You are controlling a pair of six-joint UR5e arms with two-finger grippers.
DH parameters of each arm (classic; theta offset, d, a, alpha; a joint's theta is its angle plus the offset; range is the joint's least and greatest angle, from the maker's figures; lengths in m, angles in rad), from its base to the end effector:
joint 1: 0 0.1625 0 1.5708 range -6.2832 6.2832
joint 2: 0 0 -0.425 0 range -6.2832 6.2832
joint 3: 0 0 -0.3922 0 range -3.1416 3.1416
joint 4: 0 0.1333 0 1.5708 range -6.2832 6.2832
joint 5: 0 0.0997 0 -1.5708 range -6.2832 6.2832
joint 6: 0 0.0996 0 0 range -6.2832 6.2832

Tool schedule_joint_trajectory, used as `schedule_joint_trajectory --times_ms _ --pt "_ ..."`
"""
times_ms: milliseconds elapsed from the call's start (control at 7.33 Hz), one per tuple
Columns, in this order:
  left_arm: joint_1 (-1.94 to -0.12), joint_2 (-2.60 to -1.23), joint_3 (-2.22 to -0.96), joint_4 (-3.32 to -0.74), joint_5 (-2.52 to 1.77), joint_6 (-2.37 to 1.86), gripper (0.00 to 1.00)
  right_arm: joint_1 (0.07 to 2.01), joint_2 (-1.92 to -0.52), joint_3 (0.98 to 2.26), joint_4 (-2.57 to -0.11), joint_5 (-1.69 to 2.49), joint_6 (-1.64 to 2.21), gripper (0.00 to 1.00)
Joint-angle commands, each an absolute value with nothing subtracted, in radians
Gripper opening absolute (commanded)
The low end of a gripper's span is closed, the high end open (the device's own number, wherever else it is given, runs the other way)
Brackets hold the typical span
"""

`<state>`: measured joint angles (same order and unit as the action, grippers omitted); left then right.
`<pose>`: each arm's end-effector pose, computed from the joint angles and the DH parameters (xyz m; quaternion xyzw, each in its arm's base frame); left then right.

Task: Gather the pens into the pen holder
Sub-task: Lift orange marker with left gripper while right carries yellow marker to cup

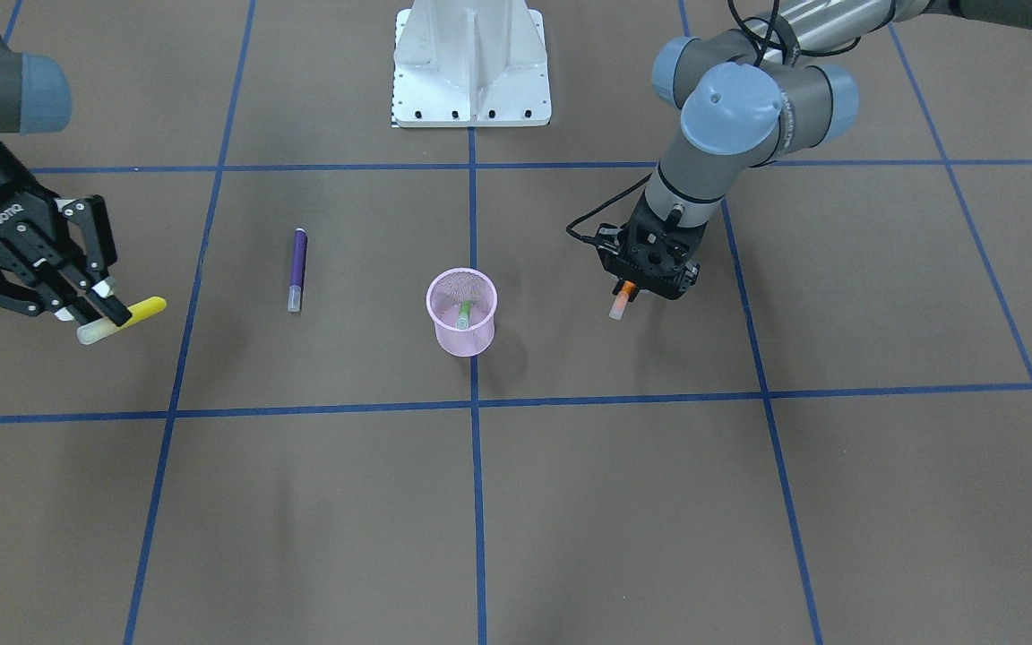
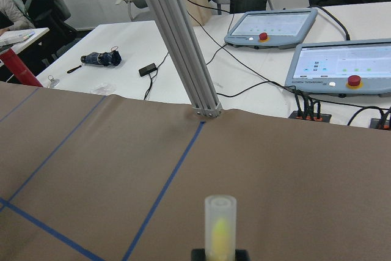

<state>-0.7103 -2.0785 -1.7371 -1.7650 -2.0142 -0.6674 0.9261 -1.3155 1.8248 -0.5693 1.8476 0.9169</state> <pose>0.4308 -0.4900 0.2712 0.1583 0.4279 0.1774 0.8720 -0.2466 -0.5044 0.2887 0.4117 -0.5493 0.0041 0.7272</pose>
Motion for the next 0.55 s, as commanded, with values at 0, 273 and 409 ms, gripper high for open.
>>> schedule_joint_trajectory --times_ms 0,273,409 --pt "-0.750 -2.077 -1.775 -1.772 -1.982 -0.672 0.00 0.751 -1.249 1.832 -0.577 1.621 0.923 0.00" --pt "-0.758 -2.071 -1.831 -1.772 -1.865 -0.667 0.00 0.599 -1.192 1.815 -0.584 1.441 0.922 0.00" --pt "-0.779 -2.071 -1.835 -1.781 -1.865 -0.667 0.00 0.524 -1.169 1.801 -0.597 1.342 0.911 0.00"
